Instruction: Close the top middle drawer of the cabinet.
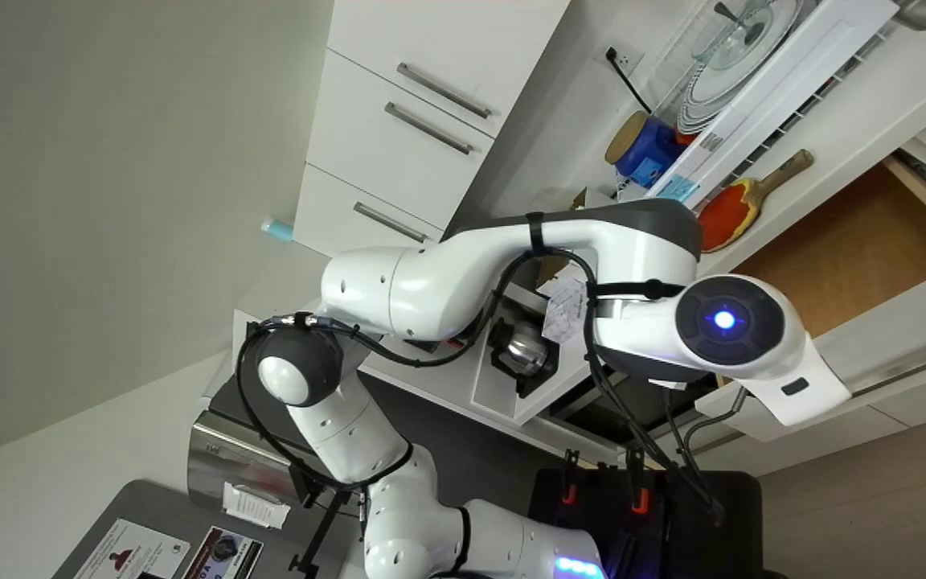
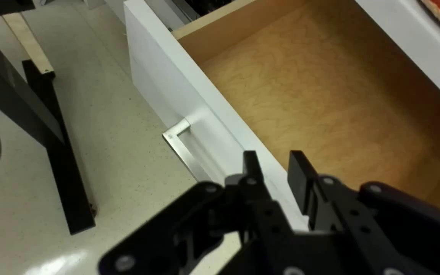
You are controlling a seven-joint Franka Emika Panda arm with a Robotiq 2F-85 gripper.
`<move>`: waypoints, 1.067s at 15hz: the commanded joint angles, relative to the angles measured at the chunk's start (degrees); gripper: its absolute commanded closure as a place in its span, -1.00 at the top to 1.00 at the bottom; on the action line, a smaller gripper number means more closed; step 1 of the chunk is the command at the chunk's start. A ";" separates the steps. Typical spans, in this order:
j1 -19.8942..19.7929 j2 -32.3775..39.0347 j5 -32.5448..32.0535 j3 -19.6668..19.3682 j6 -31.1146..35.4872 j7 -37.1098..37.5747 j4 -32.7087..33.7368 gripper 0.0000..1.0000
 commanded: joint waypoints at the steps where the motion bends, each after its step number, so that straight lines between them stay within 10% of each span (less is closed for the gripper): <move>1: -3.95 6.87 4.67 2.38 -3.59 2.62 5.79 -1.00; 16: -3.69 17.51 9.55 4.63 -3.06 7.65 13.48 -0.98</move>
